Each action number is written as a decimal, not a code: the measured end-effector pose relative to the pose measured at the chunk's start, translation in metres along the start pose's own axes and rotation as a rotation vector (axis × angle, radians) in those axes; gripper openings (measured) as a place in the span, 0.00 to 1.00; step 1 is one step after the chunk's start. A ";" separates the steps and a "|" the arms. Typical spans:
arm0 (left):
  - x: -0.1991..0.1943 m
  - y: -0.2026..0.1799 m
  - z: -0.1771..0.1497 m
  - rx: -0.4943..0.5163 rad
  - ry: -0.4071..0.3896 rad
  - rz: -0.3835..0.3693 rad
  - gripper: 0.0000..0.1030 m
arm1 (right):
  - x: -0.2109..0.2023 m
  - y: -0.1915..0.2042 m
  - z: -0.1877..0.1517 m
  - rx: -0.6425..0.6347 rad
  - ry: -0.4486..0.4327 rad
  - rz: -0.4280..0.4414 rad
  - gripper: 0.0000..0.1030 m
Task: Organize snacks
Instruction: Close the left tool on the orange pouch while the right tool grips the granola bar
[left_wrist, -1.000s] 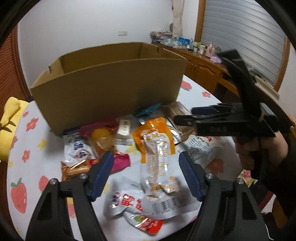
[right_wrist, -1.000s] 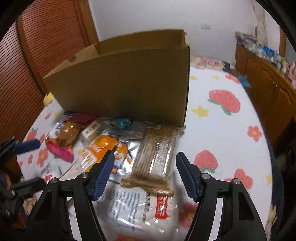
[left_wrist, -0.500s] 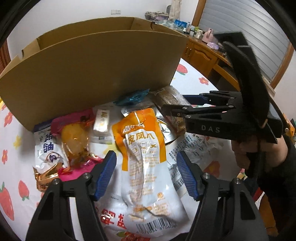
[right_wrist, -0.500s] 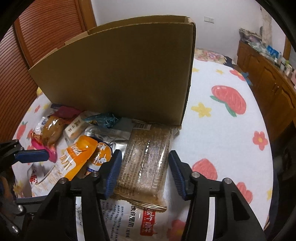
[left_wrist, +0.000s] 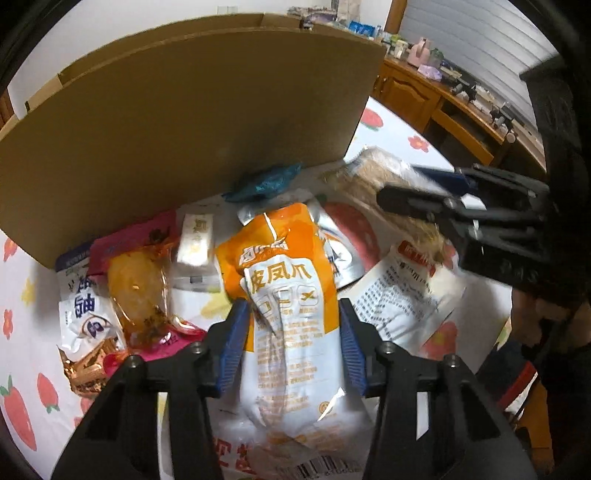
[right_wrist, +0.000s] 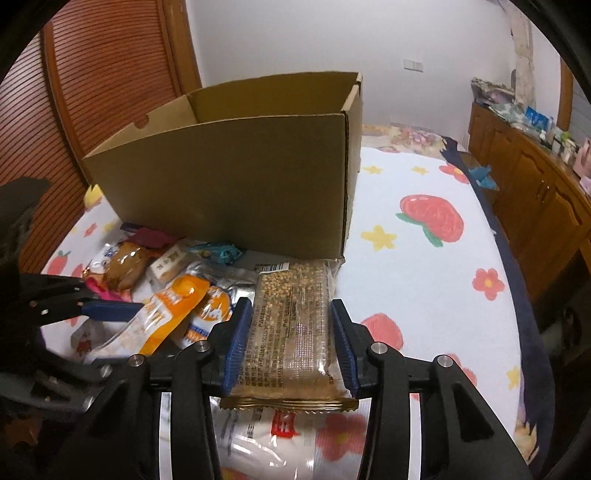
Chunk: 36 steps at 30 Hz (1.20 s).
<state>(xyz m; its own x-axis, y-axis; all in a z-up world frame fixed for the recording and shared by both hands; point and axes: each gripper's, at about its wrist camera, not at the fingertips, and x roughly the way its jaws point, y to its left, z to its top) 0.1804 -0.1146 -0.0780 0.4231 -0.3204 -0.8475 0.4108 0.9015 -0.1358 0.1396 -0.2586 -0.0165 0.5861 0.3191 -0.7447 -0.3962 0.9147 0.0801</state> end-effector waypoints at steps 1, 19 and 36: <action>0.001 0.000 0.002 0.000 -0.004 0.006 0.41 | -0.002 0.001 -0.002 -0.004 -0.003 0.001 0.42; -0.040 0.013 0.005 -0.018 -0.173 0.041 0.30 | -0.020 0.013 -0.022 0.010 -0.052 0.030 0.41; -0.093 0.025 0.029 -0.036 -0.309 0.061 0.30 | -0.062 0.030 -0.002 -0.028 -0.156 0.048 0.41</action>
<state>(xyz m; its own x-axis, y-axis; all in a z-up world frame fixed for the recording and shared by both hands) 0.1743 -0.0701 0.0122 0.6739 -0.3336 -0.6592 0.3508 0.9297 -0.1120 0.0899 -0.2510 0.0313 0.6677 0.3986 -0.6287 -0.4445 0.8909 0.0927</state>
